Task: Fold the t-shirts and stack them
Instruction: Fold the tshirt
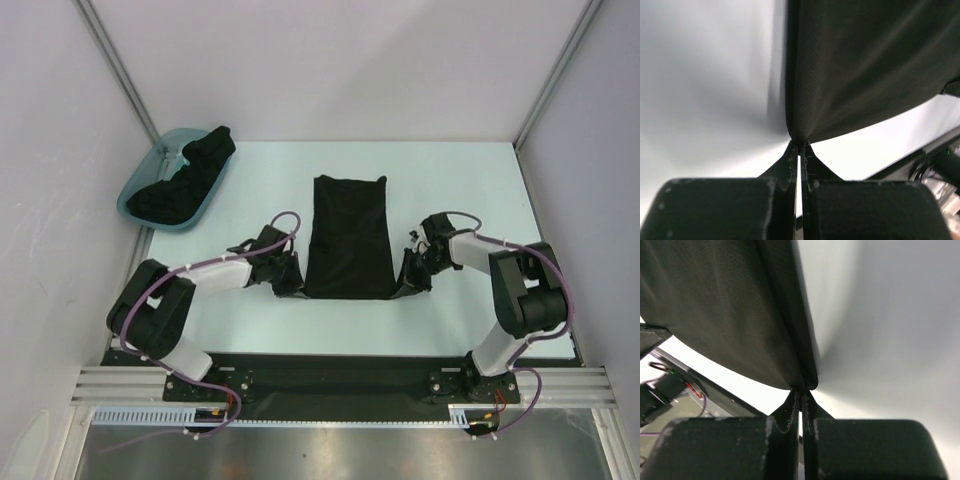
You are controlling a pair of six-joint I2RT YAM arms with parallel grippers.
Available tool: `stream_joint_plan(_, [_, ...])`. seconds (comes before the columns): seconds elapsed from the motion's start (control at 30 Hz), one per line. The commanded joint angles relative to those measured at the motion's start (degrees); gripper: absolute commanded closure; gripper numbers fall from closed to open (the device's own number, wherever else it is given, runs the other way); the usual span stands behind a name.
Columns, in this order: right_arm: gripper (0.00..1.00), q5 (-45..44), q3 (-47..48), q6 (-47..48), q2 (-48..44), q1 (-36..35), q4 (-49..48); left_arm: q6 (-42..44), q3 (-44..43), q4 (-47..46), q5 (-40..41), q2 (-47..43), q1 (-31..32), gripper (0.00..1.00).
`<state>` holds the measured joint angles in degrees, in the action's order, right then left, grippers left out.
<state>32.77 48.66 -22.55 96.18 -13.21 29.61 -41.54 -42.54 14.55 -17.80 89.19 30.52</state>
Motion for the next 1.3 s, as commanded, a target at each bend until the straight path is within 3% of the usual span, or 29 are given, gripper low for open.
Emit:
stream_joint_plan(0.0, [1.00,-2.3,-2.1,-1.2,-4.7,-2.1,3.0,1.1,1.5,1.9,-2.0,-3.2,1.5,1.00])
stream_joint_plan(0.03, [0.99,-3.1,-2.3,-1.1,-5.6,-2.3,3.4,1.5,1.4,3.5,-2.5,-3.4,1.4,0.95])
stream_joint_plan(0.07, [0.87,-3.8,-2.1,-1.1,-6.9,-2.3,4.9,2.2,1.2,4.4,-2.4,-3.8,1.5,0.60])
stream_joint_plan(0.1, [0.64,-4.7,-1.5,-1.0,-7.7,-2.1,6.0,3.1,0.5,5.2,-1.7,-4.4,1.5,0.48])
stream_joint_plan(0.17, [0.51,-8.0,0.2,0.4,-9.1,-1.8,9.5,5.6,-0.2,7.1,1.0,-8.4,1.4,0.33])
stream_joint_plan(0.2, [0.44,-9.4,3.4,1.1,-9.2,-1.7,11.0,6.0,-1.3,7.5,2.4,-10.0,1.0,0.31])
stream_joint_plan(0.33, [0.43,-15.3,13.6,3.8,-7.1,-1.6,16.6,10.4,-9.1,10.1,5.2,-10.7,0.9,0.35])
stream_joint_plan(0.43, [0.46,-13.4,20.5,3.9,-2.5,-2.1,14.8,11.4,-13.9,6.2,3.0,-6.1,0.6,0.44])
stream_joint_plan(0.47, [0.48,-12.6,22.2,3.6,-0.9,-2.4,14.3,11.4,-14.8,4.9,-0.7,-4.5,0.2,0.52])
stream_joint_plan(0.53, [0.59,-9.7,26.7,2.6,4.6,-2.5,11.6,9.9,-17.5,0.1,-4.2,1.1,-0.7,0.63])
stream_joint_plan(0.57, [0.64,-9.0,28.2,2.0,6.6,-2.5,10.8,9.3,-18.2,-1.1,-6.3,2.9,-0.9,0.77])
stream_joint_plan(0.6, [0.75,-8.3,29.4,1.5,8.3,-2.7,9.9,8.3,-20.0,-1.9,-6.8,5.0,-1.3,0.82])
stream_joint_plan(0.67, [0.85,-8.5,32.8,1.1,13.1,-2.7,8.3,7.6,-21.9,-4.1,-8.7,10.6,-2.0,0.92])
stream_joint_plan(0.7, [0.92,-8.4,33.8,1.3,14.5,-2.8,8.0,7.4,-23.5,-4.5,-9.5,12.0,-2.1,0.93])
stream_joint_plan(0.8, [0.98,-8.1,36.9,1.1,19.1,-2.5,7.0,7.3,-26.0,-5.7,-10.4,16.4,-2.6,0.96])
stream_joint_plan(1.27, [1.00,-5.4,39.6,0.5,26.2,1.4,2.7,11.1,-31.5,-5.1,-7.6,26.5,-7.2,0.98])
